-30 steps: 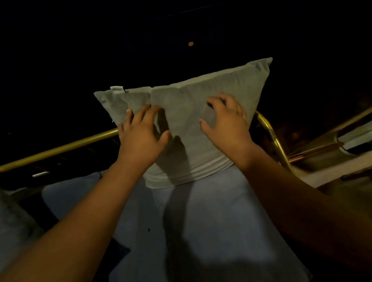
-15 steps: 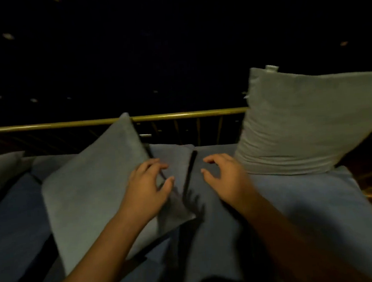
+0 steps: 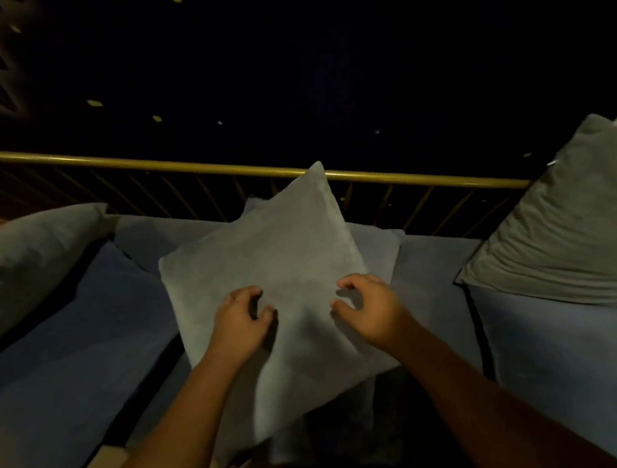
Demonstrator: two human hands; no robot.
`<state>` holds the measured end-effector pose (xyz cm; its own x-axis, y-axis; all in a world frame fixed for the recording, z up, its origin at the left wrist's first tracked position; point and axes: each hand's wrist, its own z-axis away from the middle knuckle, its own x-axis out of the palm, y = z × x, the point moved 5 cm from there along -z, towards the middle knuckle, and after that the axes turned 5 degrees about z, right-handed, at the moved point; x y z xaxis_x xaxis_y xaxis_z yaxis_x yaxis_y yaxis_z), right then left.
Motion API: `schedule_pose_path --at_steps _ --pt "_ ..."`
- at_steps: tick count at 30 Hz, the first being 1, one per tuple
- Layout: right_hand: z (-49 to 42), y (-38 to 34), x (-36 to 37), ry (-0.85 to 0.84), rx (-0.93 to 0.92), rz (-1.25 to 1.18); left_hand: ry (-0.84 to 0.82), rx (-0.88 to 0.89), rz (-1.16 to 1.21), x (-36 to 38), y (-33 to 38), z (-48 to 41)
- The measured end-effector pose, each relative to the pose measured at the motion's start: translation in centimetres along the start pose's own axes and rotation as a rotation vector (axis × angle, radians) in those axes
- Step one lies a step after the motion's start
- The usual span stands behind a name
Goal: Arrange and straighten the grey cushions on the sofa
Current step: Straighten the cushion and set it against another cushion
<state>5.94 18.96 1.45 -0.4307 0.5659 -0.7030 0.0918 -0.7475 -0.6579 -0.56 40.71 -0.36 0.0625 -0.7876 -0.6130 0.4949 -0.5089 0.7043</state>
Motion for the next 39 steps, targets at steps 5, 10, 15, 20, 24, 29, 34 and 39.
schedule_pose_path --at_steps 5,10,15,20,24,29,34,39 --pt "-3.8 0.1 1.9 0.018 -0.011 0.051 0.137 -0.105 0.073 0.1 -3.9 -1.7" --pt "-8.6 2.4 3.8 0.001 0.106 0.204 0.220 -0.327 0.084 0.2 -10.3 -1.8" --pt "-11.6 3.1 5.4 -0.016 0.151 0.080 0.388 -0.492 0.445 -0.2 -13.5 -3.7" --pt "-12.8 3.9 5.3 0.000 0.168 0.003 0.339 -0.647 0.796 -0.7 -15.9 -4.5" --pt "-12.3 3.2 4.0 0.028 0.169 -0.097 0.309 -0.670 0.849 -1.2 -15.4 -3.8" --pt "-10.3 2.5 1.2 0.038 0.205 -0.087 0.324 -0.573 0.852 -2.8 -12.8 -2.2" --pt "-5.0 3.8 -3.5 0.147 0.292 -0.079 0.261 -0.356 0.807 -2.9 -7.1 -0.9" --pt "0.7 6.3 -10.8 0.367 0.292 -0.125 0.145 -0.140 0.756 -0.3 0.4 -0.3"
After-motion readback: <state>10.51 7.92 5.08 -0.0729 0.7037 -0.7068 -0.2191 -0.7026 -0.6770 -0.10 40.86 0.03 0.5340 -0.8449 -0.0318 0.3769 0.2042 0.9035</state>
